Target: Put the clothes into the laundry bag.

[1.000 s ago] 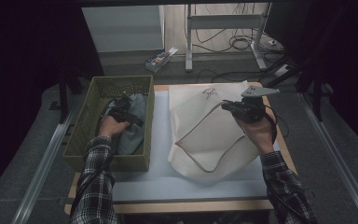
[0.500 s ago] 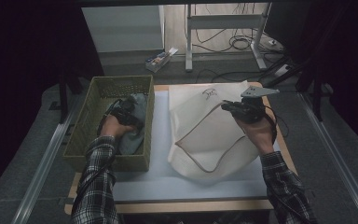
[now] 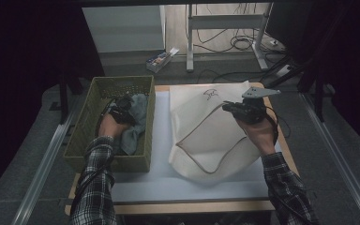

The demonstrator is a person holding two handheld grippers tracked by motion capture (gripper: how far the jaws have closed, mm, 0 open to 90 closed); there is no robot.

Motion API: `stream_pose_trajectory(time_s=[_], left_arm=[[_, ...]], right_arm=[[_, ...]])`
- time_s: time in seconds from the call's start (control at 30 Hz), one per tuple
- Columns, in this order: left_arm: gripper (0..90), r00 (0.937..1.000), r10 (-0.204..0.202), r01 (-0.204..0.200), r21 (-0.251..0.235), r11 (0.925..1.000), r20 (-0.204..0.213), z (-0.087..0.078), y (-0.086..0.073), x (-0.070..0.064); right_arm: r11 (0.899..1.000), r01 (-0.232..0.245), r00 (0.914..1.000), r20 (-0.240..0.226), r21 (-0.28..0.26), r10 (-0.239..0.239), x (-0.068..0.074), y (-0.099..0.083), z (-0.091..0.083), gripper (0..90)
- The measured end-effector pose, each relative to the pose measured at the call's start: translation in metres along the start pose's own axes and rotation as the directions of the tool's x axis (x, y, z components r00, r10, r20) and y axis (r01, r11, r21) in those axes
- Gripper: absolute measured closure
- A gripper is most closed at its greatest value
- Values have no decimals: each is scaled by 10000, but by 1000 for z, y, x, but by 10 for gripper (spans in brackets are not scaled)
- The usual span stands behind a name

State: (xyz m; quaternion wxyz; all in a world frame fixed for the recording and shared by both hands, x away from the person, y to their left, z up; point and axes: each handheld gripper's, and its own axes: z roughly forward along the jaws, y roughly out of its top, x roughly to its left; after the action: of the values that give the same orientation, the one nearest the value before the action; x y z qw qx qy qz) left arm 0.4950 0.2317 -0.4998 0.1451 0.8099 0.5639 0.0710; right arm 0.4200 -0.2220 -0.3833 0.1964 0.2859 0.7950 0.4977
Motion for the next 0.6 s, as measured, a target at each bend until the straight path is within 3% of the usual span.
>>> stream_pose_trajectory(time_s=[0.37, 0.6], left_arm=[[702, 9980, -408, 438, -632, 9970, 482, -10, -3, 10], [723, 9937, -641, 762, -1344, 9880, 919, -24, -7, 20]], right_arm=[[10000, -56, 10000, 1, -83, 56, -1, 0, 0, 848], [9999, -74, 10000, 17, -104, 74, -2, 0, -1, 848]])
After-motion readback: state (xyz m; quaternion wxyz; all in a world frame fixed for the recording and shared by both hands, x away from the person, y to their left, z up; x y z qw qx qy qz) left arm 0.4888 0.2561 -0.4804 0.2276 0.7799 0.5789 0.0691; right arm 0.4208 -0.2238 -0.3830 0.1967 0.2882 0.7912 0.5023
